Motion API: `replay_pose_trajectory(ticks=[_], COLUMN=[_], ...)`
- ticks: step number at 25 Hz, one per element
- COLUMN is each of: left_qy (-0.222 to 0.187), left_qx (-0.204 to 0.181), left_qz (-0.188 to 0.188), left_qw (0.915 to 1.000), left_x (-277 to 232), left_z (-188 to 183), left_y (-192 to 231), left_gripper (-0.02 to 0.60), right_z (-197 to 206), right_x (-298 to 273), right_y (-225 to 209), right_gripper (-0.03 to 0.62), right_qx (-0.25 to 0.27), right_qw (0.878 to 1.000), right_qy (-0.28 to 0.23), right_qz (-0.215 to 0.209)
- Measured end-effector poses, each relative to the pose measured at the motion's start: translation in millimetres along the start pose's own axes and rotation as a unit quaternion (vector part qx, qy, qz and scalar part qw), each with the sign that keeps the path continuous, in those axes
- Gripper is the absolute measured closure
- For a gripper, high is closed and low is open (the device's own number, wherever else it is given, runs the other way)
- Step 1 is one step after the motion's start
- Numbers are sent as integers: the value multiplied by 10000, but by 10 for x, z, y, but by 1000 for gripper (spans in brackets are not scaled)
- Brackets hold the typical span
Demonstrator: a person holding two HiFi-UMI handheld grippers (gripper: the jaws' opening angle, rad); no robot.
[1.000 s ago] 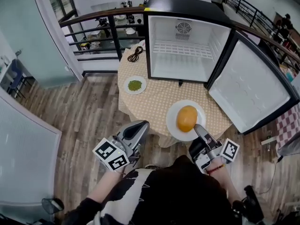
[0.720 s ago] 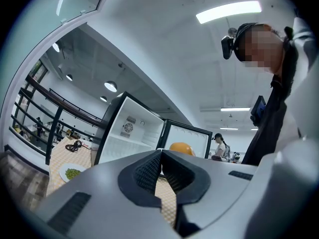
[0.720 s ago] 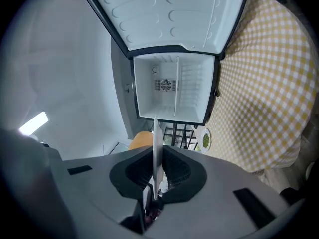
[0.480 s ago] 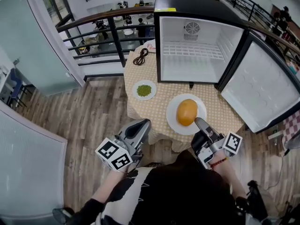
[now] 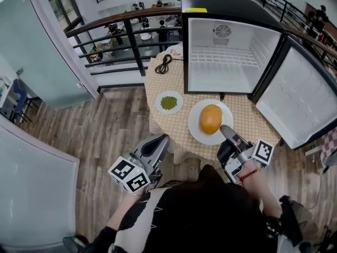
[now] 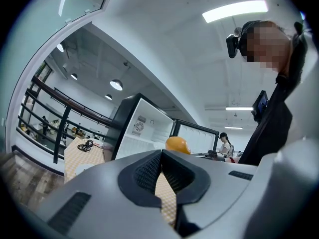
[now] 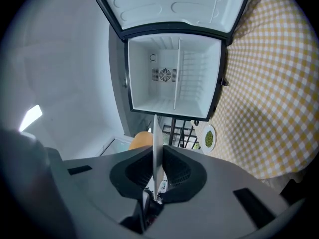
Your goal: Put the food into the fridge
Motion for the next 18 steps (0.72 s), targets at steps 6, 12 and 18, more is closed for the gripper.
replay_pose_trajectory(ticks=[6,12,18], left_qy=[45,192,328], left_qx=[35,125,59], left_qz=[-80,-82,-17], left_qw=[10000,9997,9994], left_x=[152,74,21], left_z=[25,155,171], left_y=[-31,-36,-69], left_gripper=[569,568,569], right_z=[11,-36,-98], right_x=[-31,50,89], right_y=[48,-64,-143], right_gripper=[556,556,556], right_qx=[123,74,-48], right_qw=[9999,9996,9991], right_qy=[46,-49,-222], right_qz=[90,282,354])
Point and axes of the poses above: the fingertips, and each gripper's own axes: x backward along the fingers, y to its left, z out of its underside, the point moved 5 cm from there along x, backward along the fingers, and after that the axes turned 15 degrees about -z, right-handed, at the moved point
